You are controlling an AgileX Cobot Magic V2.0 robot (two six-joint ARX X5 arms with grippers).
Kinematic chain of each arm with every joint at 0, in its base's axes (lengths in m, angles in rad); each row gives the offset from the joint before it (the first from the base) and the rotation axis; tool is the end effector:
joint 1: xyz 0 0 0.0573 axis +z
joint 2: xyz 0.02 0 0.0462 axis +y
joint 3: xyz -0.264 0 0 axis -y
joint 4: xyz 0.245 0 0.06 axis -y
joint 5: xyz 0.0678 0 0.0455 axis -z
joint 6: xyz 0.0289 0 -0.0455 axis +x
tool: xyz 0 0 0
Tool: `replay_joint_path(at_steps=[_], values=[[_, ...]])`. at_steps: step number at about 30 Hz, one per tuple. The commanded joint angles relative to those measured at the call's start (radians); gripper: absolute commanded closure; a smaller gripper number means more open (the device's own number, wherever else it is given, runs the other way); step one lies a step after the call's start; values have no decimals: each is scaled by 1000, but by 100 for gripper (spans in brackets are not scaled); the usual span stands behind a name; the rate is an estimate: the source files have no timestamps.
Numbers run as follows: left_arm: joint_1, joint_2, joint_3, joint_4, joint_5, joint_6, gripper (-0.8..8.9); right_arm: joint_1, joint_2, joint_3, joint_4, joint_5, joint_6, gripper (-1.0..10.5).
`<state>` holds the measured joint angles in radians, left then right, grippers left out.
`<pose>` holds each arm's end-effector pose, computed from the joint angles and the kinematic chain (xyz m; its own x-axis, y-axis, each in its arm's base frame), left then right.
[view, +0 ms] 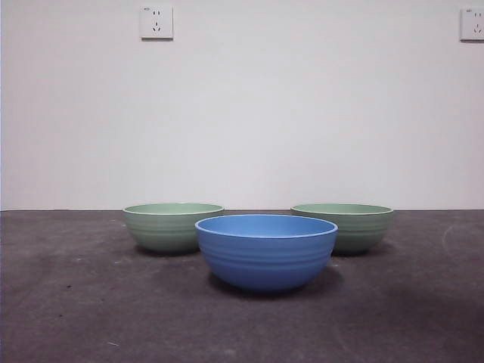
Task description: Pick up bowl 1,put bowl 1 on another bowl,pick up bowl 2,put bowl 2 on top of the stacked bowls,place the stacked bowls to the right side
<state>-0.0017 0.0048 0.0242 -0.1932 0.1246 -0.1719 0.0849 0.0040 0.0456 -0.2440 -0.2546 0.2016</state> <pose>0.0948 -0.0038 0.1528 0.9771 -0.1259 -0.1716 0.0927 0.9775 -0.1897 0.0912 0.0151 0.1554 0.9232 0.3313 -0.1945 -0.2811 0.9277 0.2458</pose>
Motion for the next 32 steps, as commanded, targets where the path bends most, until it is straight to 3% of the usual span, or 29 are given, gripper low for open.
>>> replay_joint_path(at_steps=[1, 8, 17, 21, 24, 27, 32], values=[[3, -3, -10, -2, 44, -68, 819, 2, -3, -13, 5, -2, 137, 945], [3, -3, 22, -3, 192, -219, 821, 2, -2, -5, 93, -48, 369, 958], [3, 56, 187, -47, 273, -247, 821, 2, 71, 148, 100, -65, 383, 959], [3, 139, 285, -86, 344, -239, 821, 2, 172, 262, 64, -124, 336, 959], [3, 217, 371, -134, 409, -182, 821, 2, 268, 373, -27, -178, 263, 959], [3, 303, 470, -226, 463, -90, 821, 2, 375, 494, -150, -240, 157, 959], [2, 438, 641, -443, 496, 100, 821, 2, 553, 713, -413, -269, -48, 958]])
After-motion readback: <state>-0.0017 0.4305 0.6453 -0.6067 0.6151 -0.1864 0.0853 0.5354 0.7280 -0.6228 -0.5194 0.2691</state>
